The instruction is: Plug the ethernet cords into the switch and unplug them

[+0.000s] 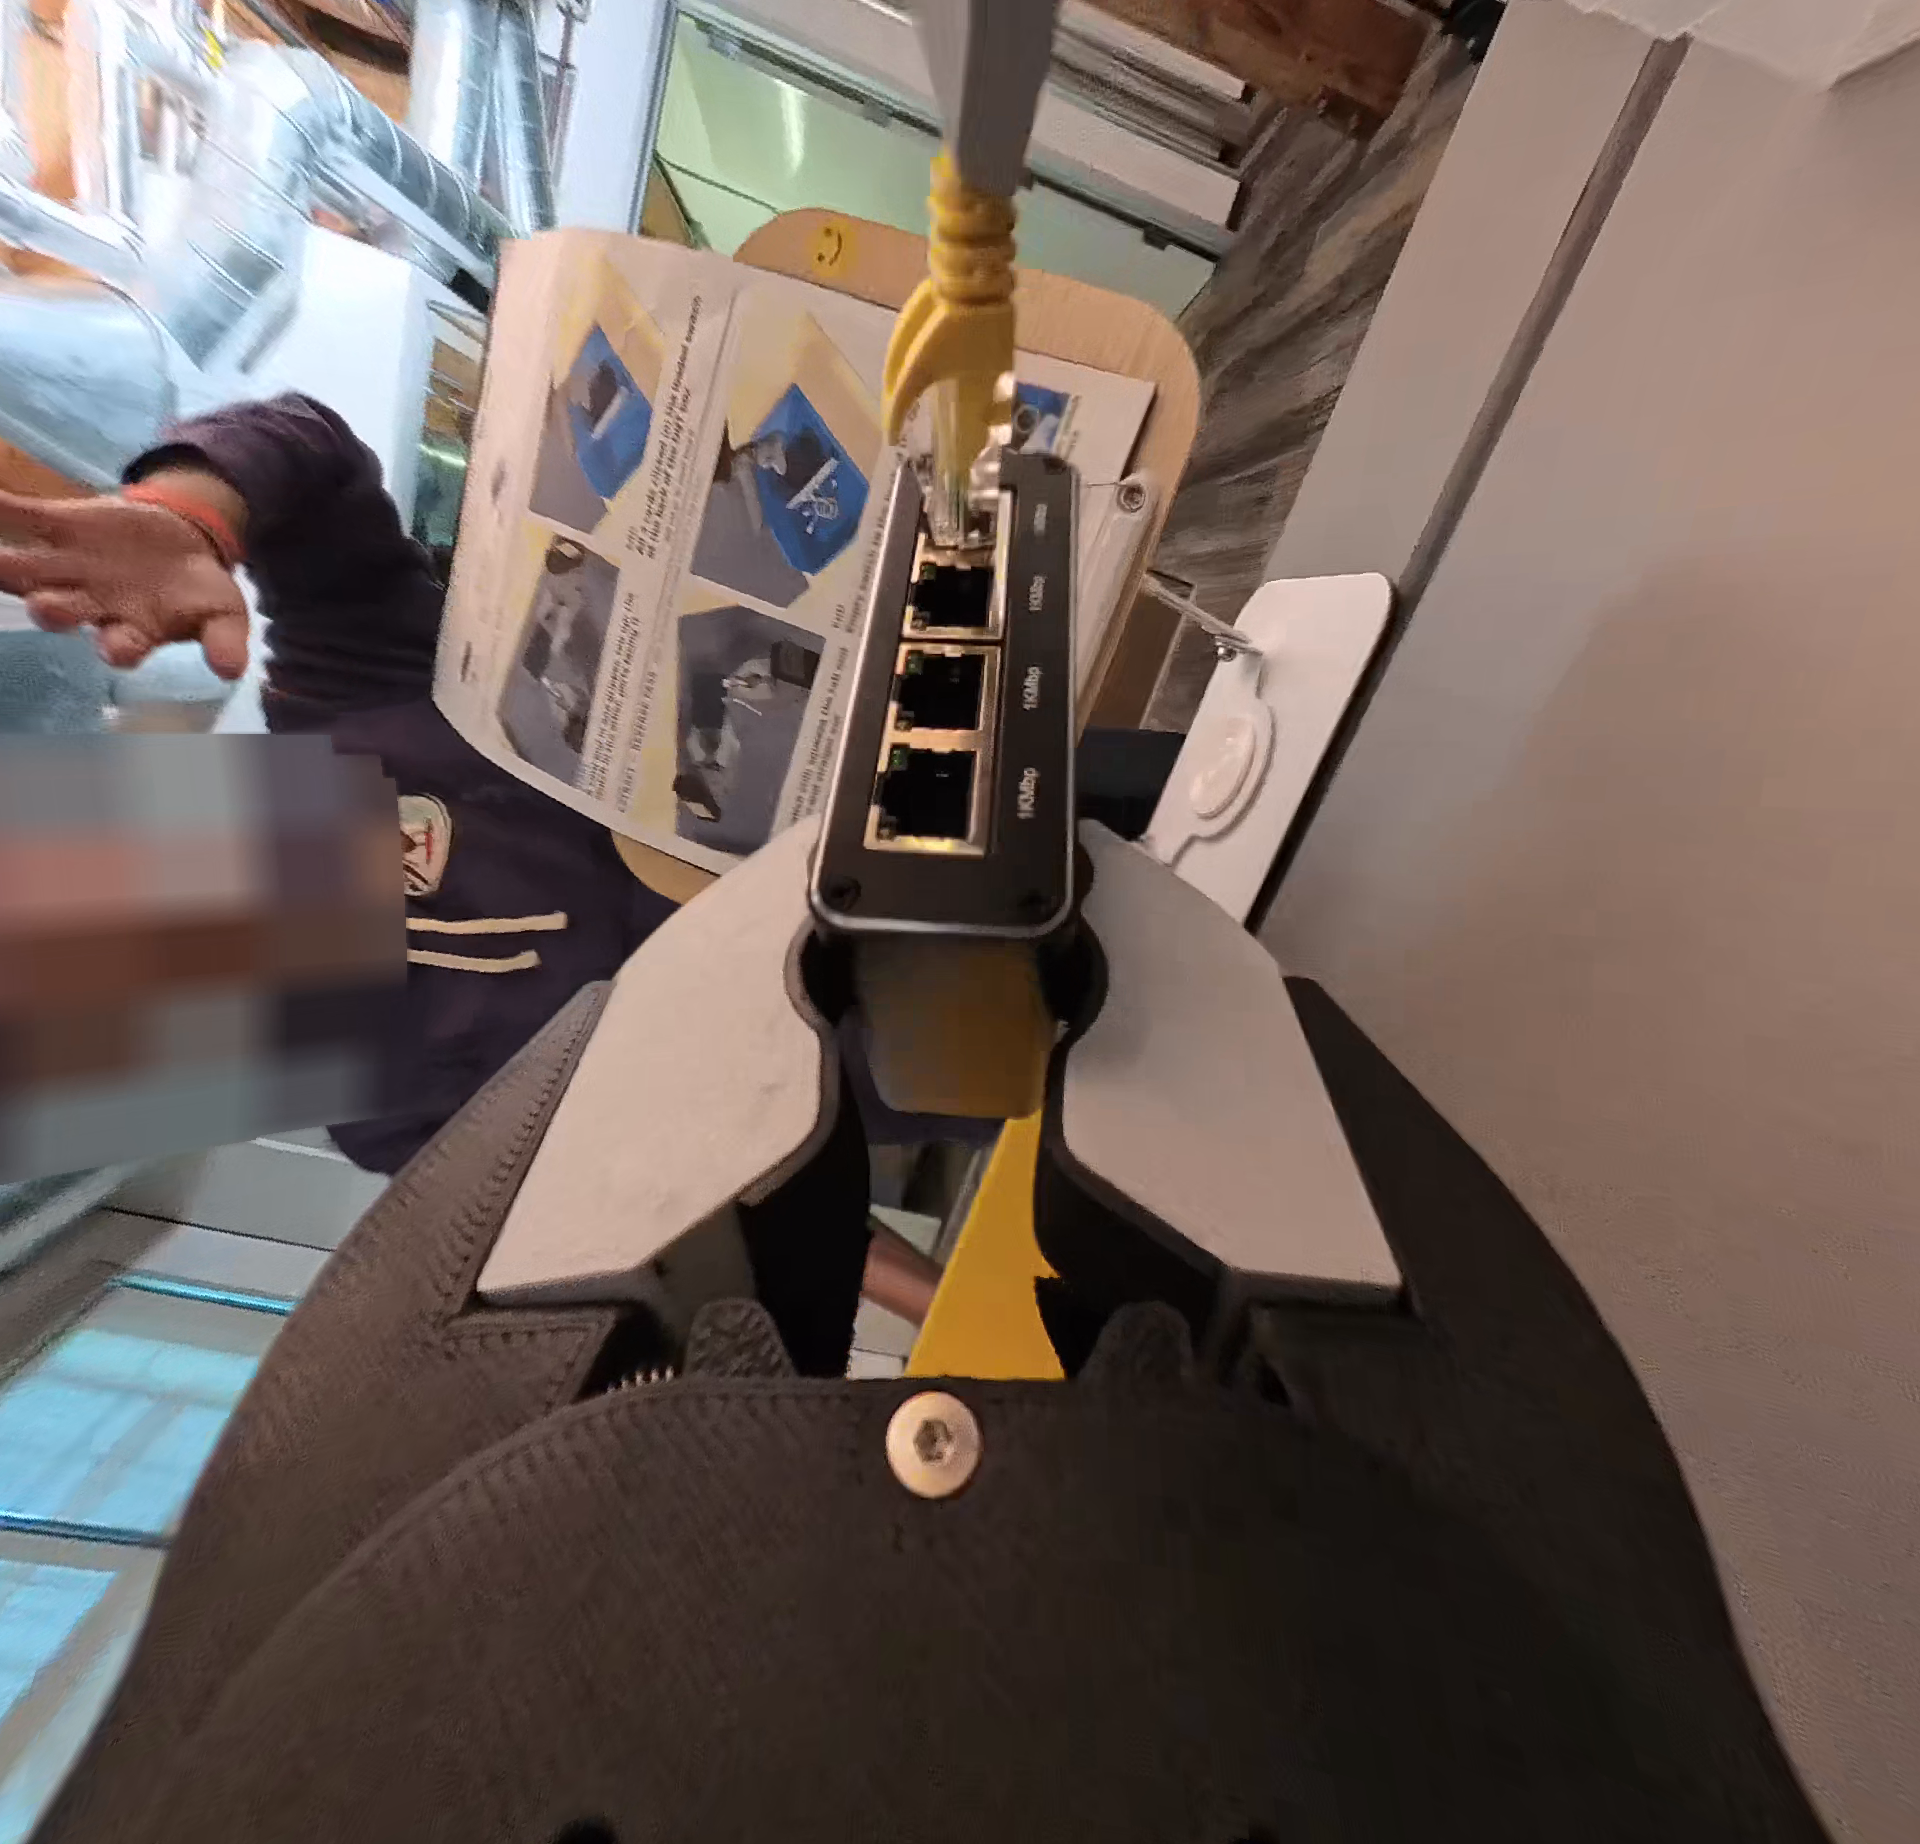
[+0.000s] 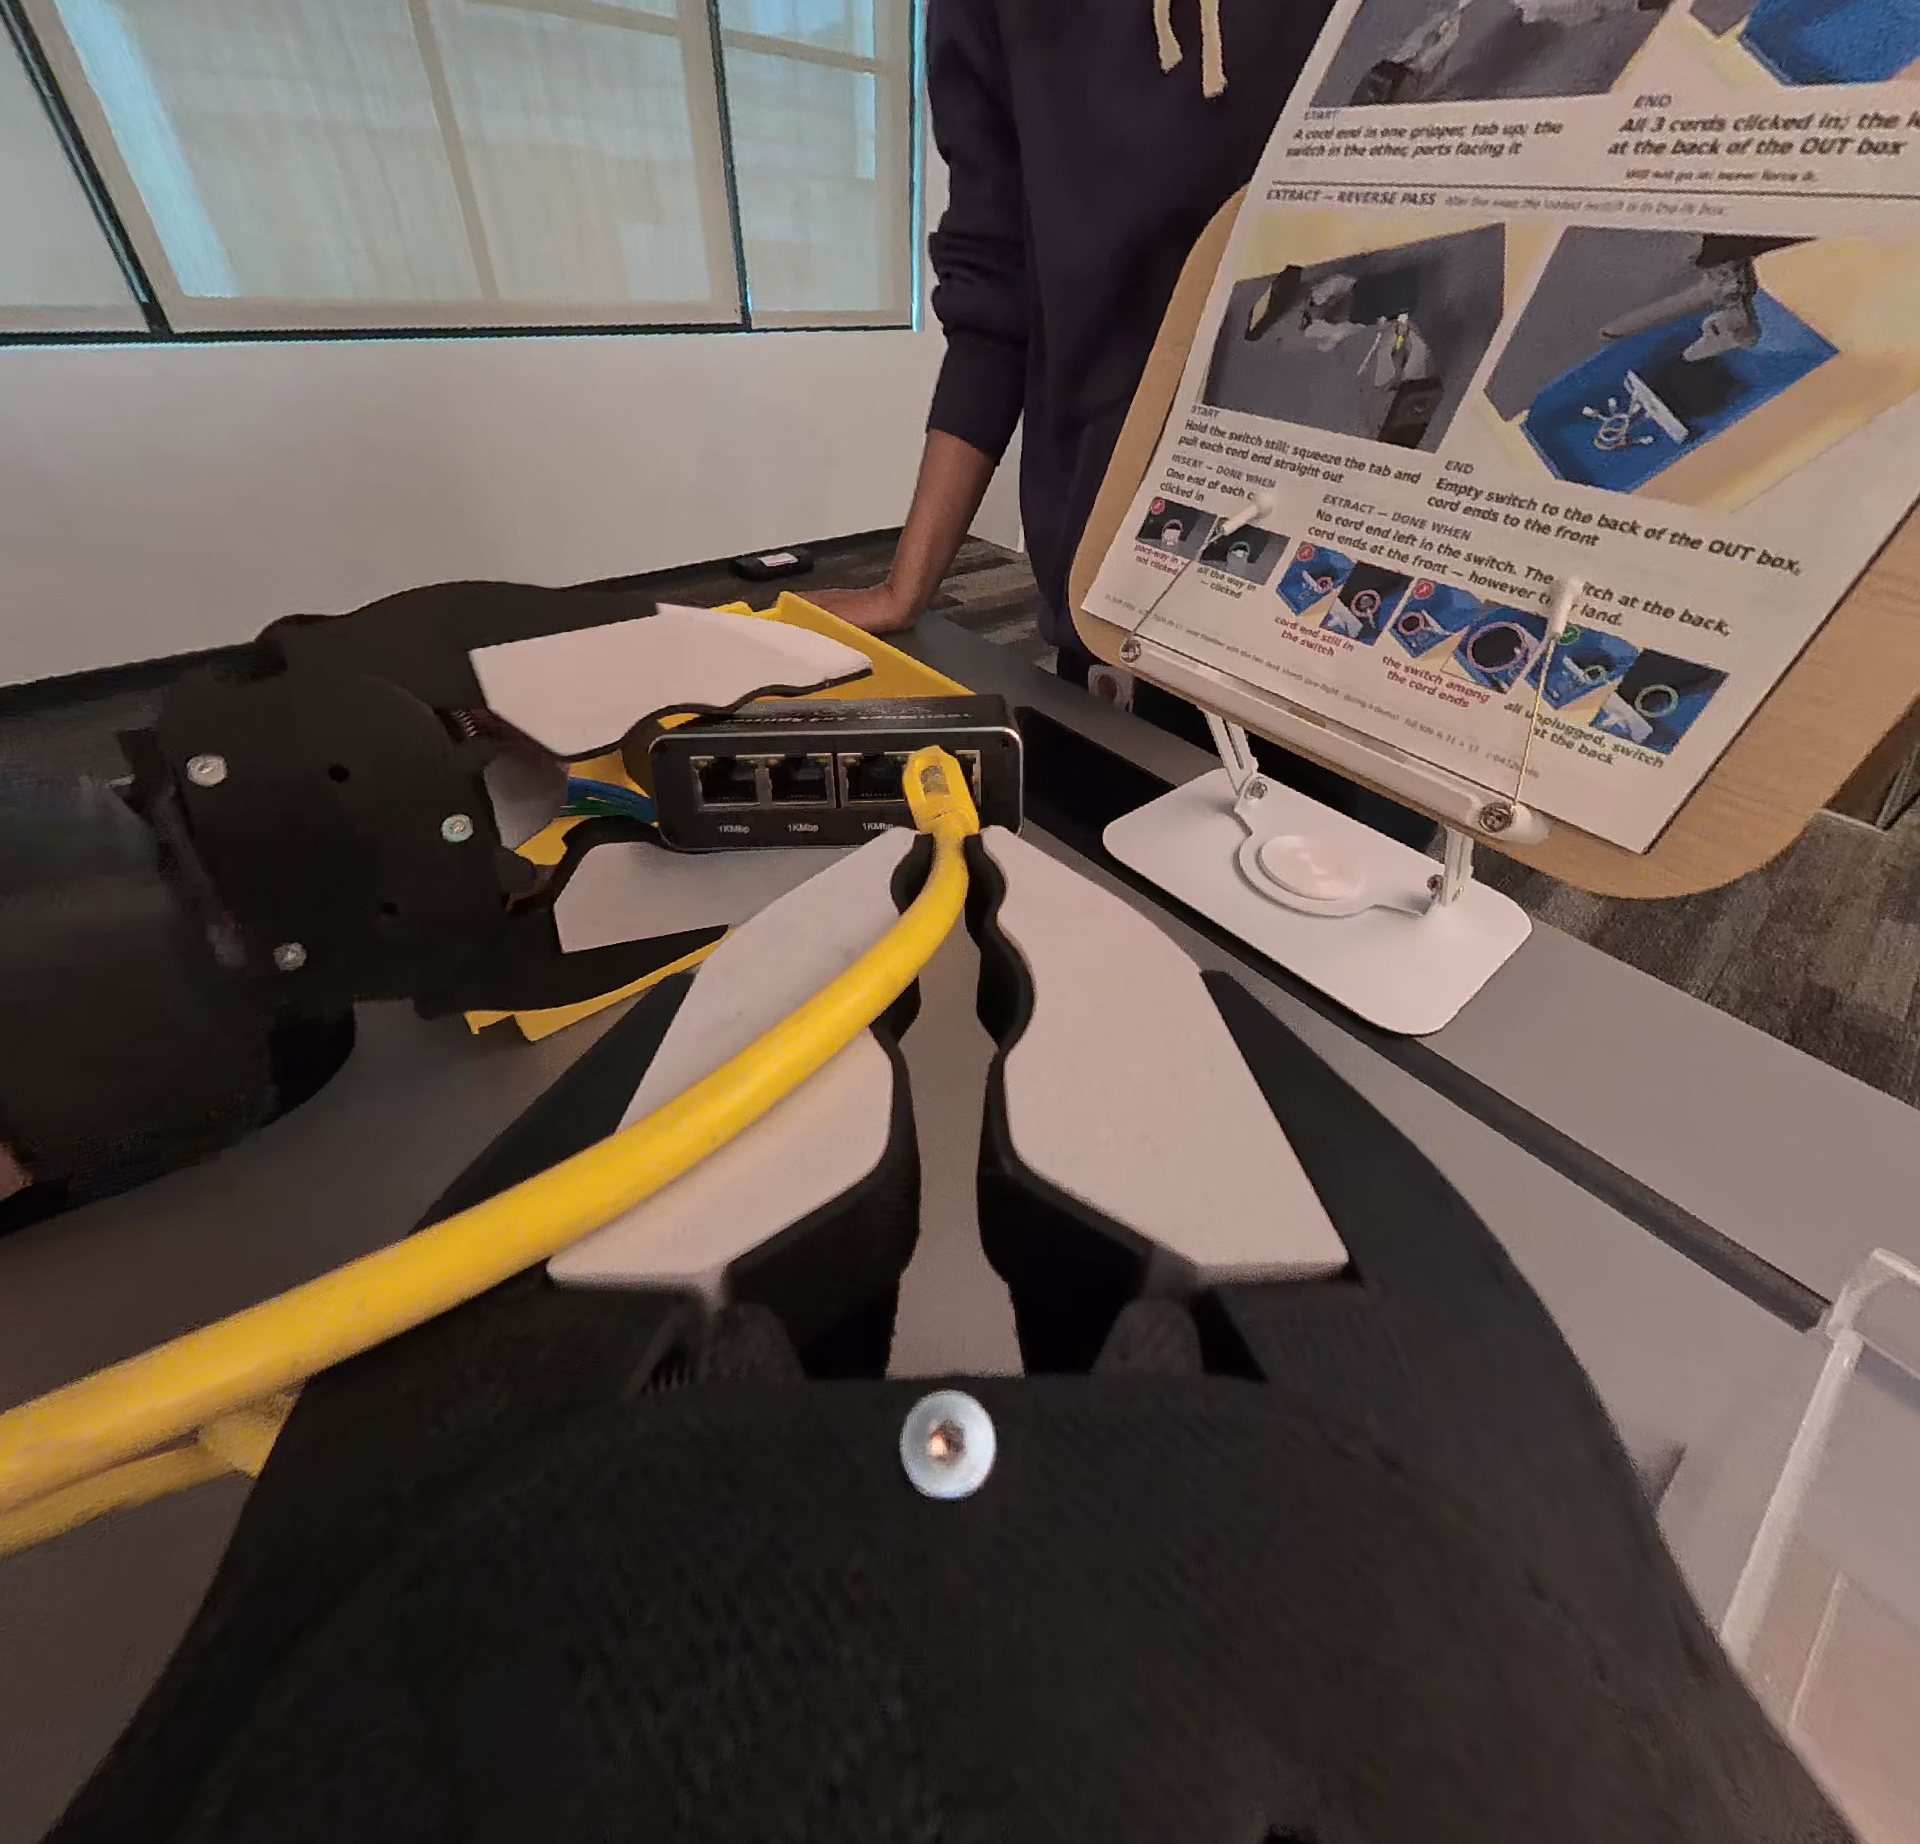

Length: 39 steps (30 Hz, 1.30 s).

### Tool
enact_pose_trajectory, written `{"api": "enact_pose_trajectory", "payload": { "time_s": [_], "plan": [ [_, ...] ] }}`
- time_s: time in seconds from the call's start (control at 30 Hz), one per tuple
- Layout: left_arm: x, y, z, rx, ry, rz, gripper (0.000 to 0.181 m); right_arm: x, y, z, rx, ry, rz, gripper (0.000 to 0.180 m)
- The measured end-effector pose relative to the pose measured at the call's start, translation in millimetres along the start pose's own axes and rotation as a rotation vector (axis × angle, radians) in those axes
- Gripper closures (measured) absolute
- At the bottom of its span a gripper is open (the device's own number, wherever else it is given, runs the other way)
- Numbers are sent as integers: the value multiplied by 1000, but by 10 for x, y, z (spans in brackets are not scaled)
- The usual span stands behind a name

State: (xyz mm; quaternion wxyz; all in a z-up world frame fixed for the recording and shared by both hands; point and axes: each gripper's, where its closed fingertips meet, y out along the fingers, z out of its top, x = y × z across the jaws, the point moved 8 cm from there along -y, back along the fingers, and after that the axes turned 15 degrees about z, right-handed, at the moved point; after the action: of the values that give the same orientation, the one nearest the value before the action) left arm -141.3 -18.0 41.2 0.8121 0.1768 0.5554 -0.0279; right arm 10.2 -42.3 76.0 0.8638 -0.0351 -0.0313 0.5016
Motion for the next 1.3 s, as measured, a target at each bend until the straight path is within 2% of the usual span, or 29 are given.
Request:
{"api": "enact_pose_trajectory", "payload": {
  "time_s": [0.13, 0.4, 0.6, 0.8, 1.0, 1.17, 1.23, 1.3],
  "plan": [
    [0, -59, 67, 57, 49, 22, 144, 24, -6, -15, 1, 64, -10, 174],
    [-61, -181, 172, 185, 88, 41, 141, 230, -106, -81, 119, 336, 255, 174],
    [-119, -260, 231, 248, 110, 29, 141, 188, -112, -52, 107, 129, 257, 174],
    [-279, -295, 261, 299, 211, -10, 144, 224, -124, -54, 189, 243, 340, 174],
    [-543, -299, 413, 372, 327, -31, 144, 166, -168, 0, 351, 144, 398, 174],
    [-725, -314, 679, 483, 529, -63, 145, 165, -166, -60, 620, 213, 420, 174],
    [-759, -325, 757, 517, 606, -63, 145, 151, -193, -67, 670, 176, 402, 174],
    [-822, -295, 778, 521, 660, -42, 145, 171, -258, -43, 670, 163, 459, 174]
  ]
}}
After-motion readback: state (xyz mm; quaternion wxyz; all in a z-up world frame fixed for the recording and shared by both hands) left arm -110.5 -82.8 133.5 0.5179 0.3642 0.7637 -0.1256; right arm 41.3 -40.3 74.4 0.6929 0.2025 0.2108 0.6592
